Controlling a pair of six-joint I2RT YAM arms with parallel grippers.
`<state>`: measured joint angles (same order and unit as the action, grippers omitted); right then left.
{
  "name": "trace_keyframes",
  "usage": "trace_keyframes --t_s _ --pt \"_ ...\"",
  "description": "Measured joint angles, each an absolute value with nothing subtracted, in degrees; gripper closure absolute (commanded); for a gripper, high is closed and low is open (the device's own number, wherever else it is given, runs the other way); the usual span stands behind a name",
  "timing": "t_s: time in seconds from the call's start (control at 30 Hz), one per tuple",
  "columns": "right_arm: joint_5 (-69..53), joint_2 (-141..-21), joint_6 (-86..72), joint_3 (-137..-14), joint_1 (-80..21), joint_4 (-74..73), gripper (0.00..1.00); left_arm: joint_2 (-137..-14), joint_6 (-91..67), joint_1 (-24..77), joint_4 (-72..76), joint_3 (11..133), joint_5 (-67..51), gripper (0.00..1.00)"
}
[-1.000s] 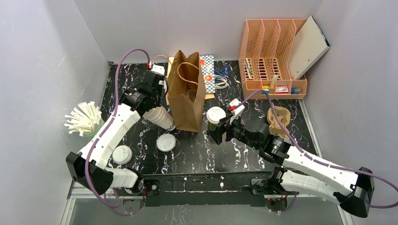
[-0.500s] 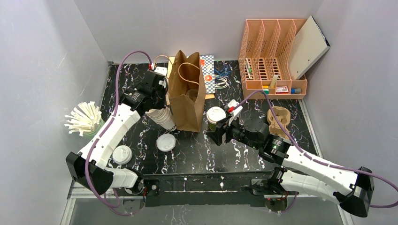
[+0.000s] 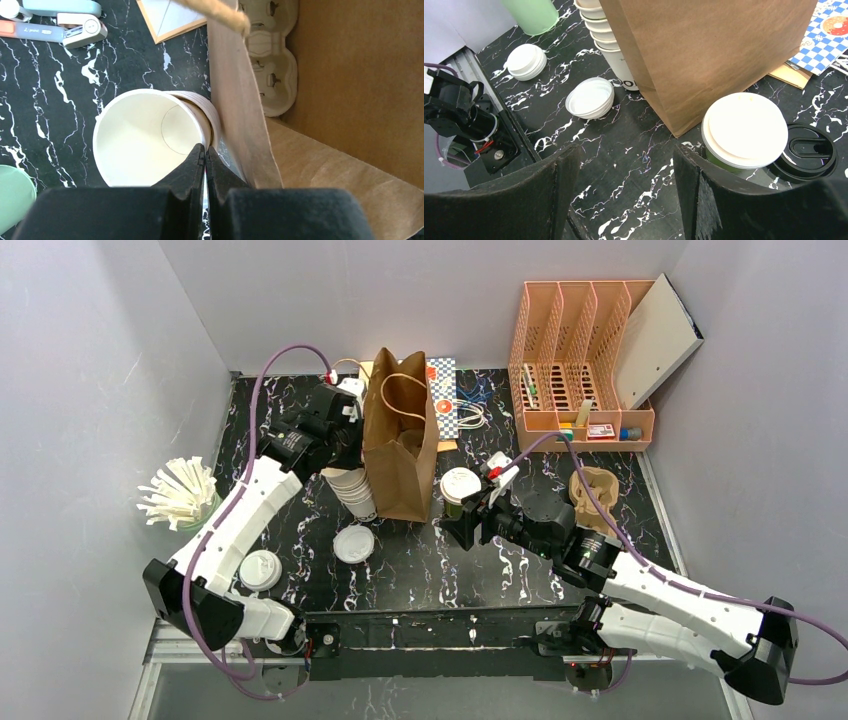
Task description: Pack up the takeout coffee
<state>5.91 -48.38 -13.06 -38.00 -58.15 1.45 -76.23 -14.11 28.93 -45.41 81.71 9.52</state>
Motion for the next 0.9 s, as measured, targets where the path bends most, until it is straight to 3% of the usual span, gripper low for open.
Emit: trace_keyframes --t_s 0.17,0.53,0.73,0.9 --pt "6.2 -47.6 -13.0 -38.0 -58.2 1.5 0.24 -77.4 -14.1 30.6 -47.3 84.9 9.8 1.00" --pt "7.4 -47.5 -12.4 -38.0 -58.2 1.4 0.18 -78.4 -11.0 31.6 -55.3 110.1 13.5 0.99" --pt "7.7 -46.8 -11.6 -38.0 -58.2 1.4 0.13 -76.2 -9.5 31.6 -58.7 112.5 9.3 0.66" --pt "7.7 -46.9 -11.7 -38.0 -58.2 1.3 0.12 -70.3 -5.9 31.6 -57.1 98.2 5.8 0.47"
